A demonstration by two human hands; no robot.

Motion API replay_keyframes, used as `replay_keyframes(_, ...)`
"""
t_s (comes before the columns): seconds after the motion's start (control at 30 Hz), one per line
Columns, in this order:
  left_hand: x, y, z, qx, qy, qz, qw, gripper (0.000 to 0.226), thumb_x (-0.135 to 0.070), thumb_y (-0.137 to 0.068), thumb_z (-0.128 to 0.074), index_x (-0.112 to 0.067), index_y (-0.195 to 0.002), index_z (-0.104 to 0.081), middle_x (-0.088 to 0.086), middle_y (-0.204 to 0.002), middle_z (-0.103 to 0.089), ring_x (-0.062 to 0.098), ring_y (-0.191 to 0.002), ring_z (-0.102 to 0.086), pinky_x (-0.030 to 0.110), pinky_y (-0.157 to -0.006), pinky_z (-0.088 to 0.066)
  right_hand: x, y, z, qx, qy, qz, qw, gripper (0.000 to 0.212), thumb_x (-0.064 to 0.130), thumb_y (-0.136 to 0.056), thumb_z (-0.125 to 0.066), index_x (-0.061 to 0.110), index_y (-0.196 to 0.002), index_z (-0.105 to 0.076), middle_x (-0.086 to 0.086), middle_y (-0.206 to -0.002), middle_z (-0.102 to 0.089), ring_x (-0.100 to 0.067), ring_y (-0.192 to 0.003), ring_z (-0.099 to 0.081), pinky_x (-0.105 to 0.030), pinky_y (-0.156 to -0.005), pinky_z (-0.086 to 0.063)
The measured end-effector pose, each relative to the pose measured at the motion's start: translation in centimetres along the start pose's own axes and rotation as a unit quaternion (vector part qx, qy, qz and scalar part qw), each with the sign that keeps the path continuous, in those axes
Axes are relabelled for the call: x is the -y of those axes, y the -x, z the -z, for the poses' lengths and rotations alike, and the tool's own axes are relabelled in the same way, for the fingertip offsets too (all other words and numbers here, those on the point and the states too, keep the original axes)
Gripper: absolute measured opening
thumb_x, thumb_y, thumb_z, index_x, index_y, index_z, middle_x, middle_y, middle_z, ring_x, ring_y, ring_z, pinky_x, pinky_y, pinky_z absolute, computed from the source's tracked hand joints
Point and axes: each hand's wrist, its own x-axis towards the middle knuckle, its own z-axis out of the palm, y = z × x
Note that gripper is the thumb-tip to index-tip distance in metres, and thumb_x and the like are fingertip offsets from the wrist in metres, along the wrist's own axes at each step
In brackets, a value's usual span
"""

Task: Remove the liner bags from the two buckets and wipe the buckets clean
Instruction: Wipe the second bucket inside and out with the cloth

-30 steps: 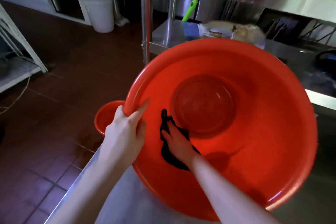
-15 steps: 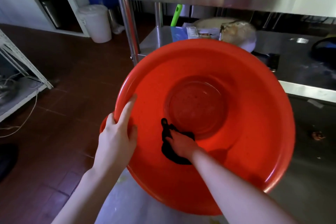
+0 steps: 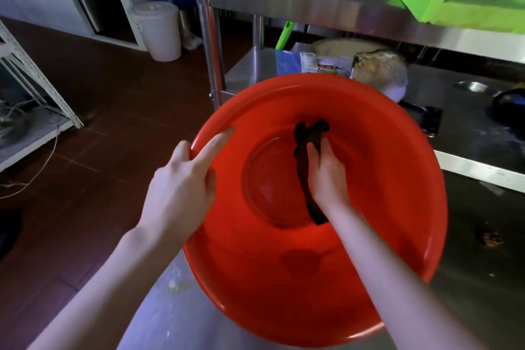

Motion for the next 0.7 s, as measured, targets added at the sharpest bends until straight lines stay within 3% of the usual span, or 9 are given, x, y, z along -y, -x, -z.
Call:
replay_keyframes(0.07,-0.1,-0.4,0.1,0.002,-0.01,-0.004,1.0,0.072,-0.01,-0.09,-0.058,-0.044,-0.148,-0.032,0.006,-0.083,-0.039,0.031,-0.05,-0.047,0.042,-0.051,-0.052,-1.1,-0.7,-0.8,0.019,0.101,0.043,0.994,0.032,0.026,-0.102,-0.041,0.008,-0.127,-0.052,-0.022,-0.113,-0.064,-0.04,-0.1,-0.061,-0.041,-0.075,-0.042)
replay_keyframes(0.13,0.0,-0.4,0.1,0.002,-0.017,-0.007,1.0,0.071,-0.01,-0.091,-0.058,-0.042,-0.149,-0.033,0.007,-0.082,-0.038,0.03,-0.048,-0.046,0.04,-0.048,-0.051,-3.2,-0.9,-2.7,0.116,0.199,0.053,0.972,0.042,0.03,-0.102,-0.038,0.012,-0.139,-0.044,-0.016,-0.136,-0.053,-0.031,-0.123,-0.052,-0.043,-0.098,-0.042)
replay_keyframes(0.23,-0.2,-0.2,-0.1,-0.004,-0.025,-0.014,1.0,0.071,-0.007,-0.089,-0.058,-0.038,-0.149,-0.035,0.007,-0.081,-0.038,0.026,-0.044,-0.041,0.037,-0.044,-0.049,-6.9,0.4,-6.2,0.275,0.34,0.028,0.899,0.058,0.041,-0.102,-0.031,0.026,-0.155,-0.012,-0.001,-0.163,-0.007,-0.025,-0.148,-0.012,-0.056,-0.115,-0.019)
replay_keyframes(0.3,-0.5,-0.3,-0.3,-0.013,-0.024,-0.016,1.0,0.072,-0.004,-0.087,-0.06,-0.036,-0.148,-0.039,0.007,-0.08,-0.038,0.026,-0.042,-0.039,0.034,-0.042,-0.047,-8.3,1.8,-8.6,0.279,0.341,0.002,0.898,0.064,0.043,-0.101,-0.033,0.029,-0.155,0.0,0.002,-0.163,0.009,-0.028,-0.149,0.004,-0.059,-0.116,-0.013)
replay_keyframes(0.37,-0.3,-0.4,-0.5,-0.018,-0.022,-0.015,0.999,0.072,-0.002,-0.085,-0.06,-0.034,-0.147,-0.042,0.007,-0.079,-0.038,0.026,-0.042,-0.039,0.035,-0.042,-0.047,-8.2,2.1,-10.5,0.249,0.33,-0.012,0.91,0.066,0.043,-0.1,-0.033,0.03,-0.154,0.004,0.003,-0.162,0.013,-0.029,-0.149,0.008,-0.061,-0.115,-0.009)
replay_keyframes(0.43,0.1,-0.7,-0.6,-0.015,-0.025,-0.013,1.0,0.072,-0.002,-0.085,-0.06,-0.035,-0.147,-0.041,0.008,-0.08,-0.039,0.028,-0.044,-0.04,0.037,-0.043,-0.048,-7.5,1.1,-12.0,0.231,0.337,0.032,0.912,0.067,0.044,-0.1,-0.034,0.031,-0.154,0.003,0.004,-0.163,0.011,-0.029,-0.149,0.008,-0.061,-0.114,-0.006)
replay_keyframes(0.53,0.4,-1.0,-0.6,-0.012,-0.029,0.001,0.999,0.073,-0.002,-0.086,-0.06,-0.037,-0.147,-0.04,0.009,-0.082,-0.04,0.029,-0.044,-0.041,0.04,-0.045,-0.05,-6.2,-1.1,-13.4,0.25,0.364,0.139,0.886,0.065,0.044,-0.099,-0.035,0.03,-0.154,-0.005,0.005,-0.163,0.003,-0.027,-0.149,0.007,-0.061,-0.114,-0.004)
replay_keyframes(0.63,-0.1,-0.9,-0.8,-0.014,-0.04,0.007,0.999,0.073,-0.002,-0.085,-0.059,-0.036,-0.146,-0.041,0.009,-0.081,-0.038,0.029,-0.043,-0.039,0.039,-0.043,-0.047,-6.0,-1.2,-13.8,0.27,0.368,0.182,0.871,0.063,0.043,-0.098,-0.037,0.03,-0.154,-0.01,0.006,-0.163,0.0,-0.026,-0.149,0.007,-0.06,-0.114,-0.001)
replay_keyframes(0.7,-0.5,-0.6,-0.8,-0.013,-0.047,0.012,0.999,0.072,-0.004,-0.086,-0.058,-0.037,-0.147,-0.04,0.009,-0.081,-0.037,0.028,-0.042,-0.036,0.036,-0.042,-0.045,-7.0,0.5,-12.8,0.304,0.373,0.279,0.831,0.063,0.044,-0.095,-0.043,0.032,-0.153,-0.02,0.007,-0.163,-0.007,-0.025,-0.15,0.0,-0.06,-0.115,-0.005)
